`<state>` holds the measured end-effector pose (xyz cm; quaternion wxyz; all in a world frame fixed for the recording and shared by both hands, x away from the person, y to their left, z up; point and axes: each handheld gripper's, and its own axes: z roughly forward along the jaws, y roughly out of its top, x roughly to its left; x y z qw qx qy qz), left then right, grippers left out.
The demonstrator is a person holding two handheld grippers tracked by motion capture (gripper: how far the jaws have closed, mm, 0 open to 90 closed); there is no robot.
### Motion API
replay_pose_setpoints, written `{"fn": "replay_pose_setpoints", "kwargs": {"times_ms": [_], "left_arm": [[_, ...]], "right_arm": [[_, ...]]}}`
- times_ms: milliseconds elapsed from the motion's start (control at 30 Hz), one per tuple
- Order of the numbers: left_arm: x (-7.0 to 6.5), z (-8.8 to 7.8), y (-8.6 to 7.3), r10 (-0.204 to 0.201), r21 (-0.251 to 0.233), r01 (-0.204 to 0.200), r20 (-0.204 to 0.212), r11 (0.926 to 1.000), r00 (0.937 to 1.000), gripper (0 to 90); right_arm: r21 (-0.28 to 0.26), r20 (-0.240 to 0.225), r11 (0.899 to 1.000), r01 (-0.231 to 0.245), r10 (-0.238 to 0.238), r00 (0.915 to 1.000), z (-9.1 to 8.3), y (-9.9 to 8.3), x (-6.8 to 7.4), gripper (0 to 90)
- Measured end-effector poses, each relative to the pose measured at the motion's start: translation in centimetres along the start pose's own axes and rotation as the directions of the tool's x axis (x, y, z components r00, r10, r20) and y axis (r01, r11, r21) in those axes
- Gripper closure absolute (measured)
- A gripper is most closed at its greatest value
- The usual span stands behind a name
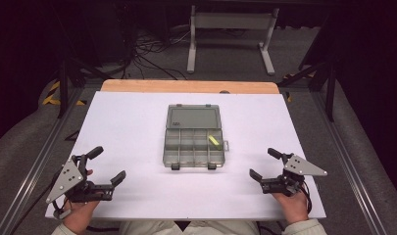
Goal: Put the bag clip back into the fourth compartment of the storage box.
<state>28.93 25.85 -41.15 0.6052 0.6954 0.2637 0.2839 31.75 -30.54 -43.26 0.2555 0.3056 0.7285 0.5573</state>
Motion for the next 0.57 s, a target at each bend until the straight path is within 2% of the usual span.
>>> {"fn": "replay_pose_setpoints", "kwargs": {"times_ms": [567], "left_arm": [[0.01,0.01,0.01,-0.009,-0.006,0.009,0.002,0.9999,1.0000,0.1]], "right_arm": [[0.015,0.009,1.000,0.016,-0.016,0.9998,0.01,0.19,0.18,0.2]]}}
